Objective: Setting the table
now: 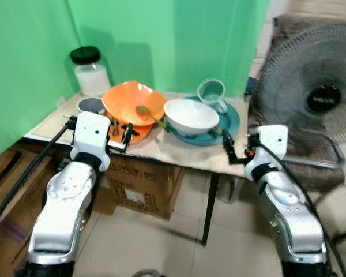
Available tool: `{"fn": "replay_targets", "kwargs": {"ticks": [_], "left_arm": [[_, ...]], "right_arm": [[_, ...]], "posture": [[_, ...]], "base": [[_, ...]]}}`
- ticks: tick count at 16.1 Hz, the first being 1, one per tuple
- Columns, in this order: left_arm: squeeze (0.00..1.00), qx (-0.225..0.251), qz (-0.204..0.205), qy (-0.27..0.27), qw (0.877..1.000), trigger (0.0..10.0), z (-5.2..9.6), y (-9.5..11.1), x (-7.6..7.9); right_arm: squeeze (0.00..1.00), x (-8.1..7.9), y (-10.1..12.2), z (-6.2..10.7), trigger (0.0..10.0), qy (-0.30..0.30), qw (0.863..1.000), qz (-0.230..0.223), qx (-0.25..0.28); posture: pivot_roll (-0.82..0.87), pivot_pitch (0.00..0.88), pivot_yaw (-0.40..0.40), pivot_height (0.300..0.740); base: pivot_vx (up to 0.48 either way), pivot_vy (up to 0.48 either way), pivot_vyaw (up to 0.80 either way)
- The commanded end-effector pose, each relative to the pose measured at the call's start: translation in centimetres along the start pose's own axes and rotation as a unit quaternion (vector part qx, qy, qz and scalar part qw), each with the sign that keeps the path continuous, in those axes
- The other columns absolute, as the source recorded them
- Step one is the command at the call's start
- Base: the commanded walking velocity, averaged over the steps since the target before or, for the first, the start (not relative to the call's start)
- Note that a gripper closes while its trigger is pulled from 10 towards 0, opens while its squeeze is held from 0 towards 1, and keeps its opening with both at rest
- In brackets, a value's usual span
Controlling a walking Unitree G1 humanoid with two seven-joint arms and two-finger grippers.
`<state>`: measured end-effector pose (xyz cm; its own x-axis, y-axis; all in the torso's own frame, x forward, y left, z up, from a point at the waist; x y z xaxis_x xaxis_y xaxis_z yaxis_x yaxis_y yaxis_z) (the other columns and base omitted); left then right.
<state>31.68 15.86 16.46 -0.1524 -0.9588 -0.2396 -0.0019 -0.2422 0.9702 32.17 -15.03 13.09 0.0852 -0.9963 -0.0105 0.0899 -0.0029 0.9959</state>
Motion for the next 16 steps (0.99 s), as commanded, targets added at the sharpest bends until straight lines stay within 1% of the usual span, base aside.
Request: {"fn": "replay_targets", "kwargs": {"ticks": [1,2,4,5,6,7,9,10,12,16], "left_arm": [[0.00,-0.020,-0.003,0.016,1.000,10.0,0.3,-0.9,-0.6],[0.00,-0.021,0.001,0.017,1.000,10.0,0.3,-1.0,-0.6],[0.00,-0.018,-0.002,0.001,1.000,10.0,0.3,-0.7,0.0],[0.00,-0.015,0.003,-0.011,1.000,10.0,0.3,-0.5,0.4],[0.00,-0.015,0.002,-0.032,0.999,10.0,0.6,-0.5,1.2],[0.00,-0.016,0.005,-0.038,0.999,10.0,0.7,-0.5,1.5],[0.00,-0.019,0.003,-0.043,0.999,10.0,0.9,-0.6,1.7],[0.00,-0.020,0.003,-0.045,0.999,10.0,1.0,-0.7,1.8],[0.00,-0.021,0.003,-0.047,0.999,10.0,1.1,-0.7,1.9],[0.00,-0.018,-0.005,-0.063,0.998,10.0,1.3,-0.6,2.2]], "right_arm": [[0.00,-0.6,0.5,0.0,10.0,0.023,0.999,-0.023,0.006],[0.00,-0.6,0.7,0.0,10.0,0.029,0.999,-0.028,0.009],[0.00,-0.3,1.3,-0.5,10.0,0.027,0.999,-0.030,0.015],[0.00,-0.5,1.3,-0.7,10.0,0.029,0.999,-0.028,0.016],[0.00,-0.7,1.4,-1.0,10.0,0.034,0.999,-0.021,0.019],[0.00,-0.9,1.6,-1.2,10.0,0.040,0.999,-0.026,0.021],[0.00,-1.1,1.5,-1.3,10.0,0.045,0.998,-0.027,0.018],[0.00,-1.5,1.5,-1.4,10.0,0.054,0.998,-0.027,0.016],[0.00,-2.0,1.5,-1.5,10.0,0.062,0.998,-0.027,0.016],[0.00,-1.7,2.1,-1.7,10.0,0.056,0.998,-0.031,0.025]], "posture": [[0.14,0.000,0.040,0.740],[0.15,0.000,0.036,0.740],[0.16,0.000,0.031,0.740],[0.16,0.000,0.032,0.740],[0.16,0.000,0.031,0.740],[0.16,0.000,0.029,0.740],[0.16,0.000,0.022,0.740],[0.17,0.000,0.019,0.740],[0.17,0.000,0.018,0.740],[0.17,0.000,0.011,0.740]], "base": [[0.000,0.000,0.00],[0.000,0.000,0.00],[0.000,0.000,0.00],[0.247,0.000,0.00],[0.322,0.000,0.00],[0.352,0.000,0.00],[0.356,0.000,0.00],[0.379,0.000,0.00],[0.381,0.000,0.00],[0.380,0.000,0.00]]}}
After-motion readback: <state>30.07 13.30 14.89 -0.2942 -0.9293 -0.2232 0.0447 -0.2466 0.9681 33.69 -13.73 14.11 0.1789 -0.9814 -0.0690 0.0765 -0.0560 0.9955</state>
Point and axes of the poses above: a point about 5 cm out from each wrist's last joint towards the gripper, its own z axis pointing back from the gripper into the wrist, its own y axis along the axis of the wrist's last joint, x = y × z, the point moved 5 cm from there along -z, pointing out of the wrist towards the gripper, and after that the axes turned 1 degree about -z, right-handed, at the moved point
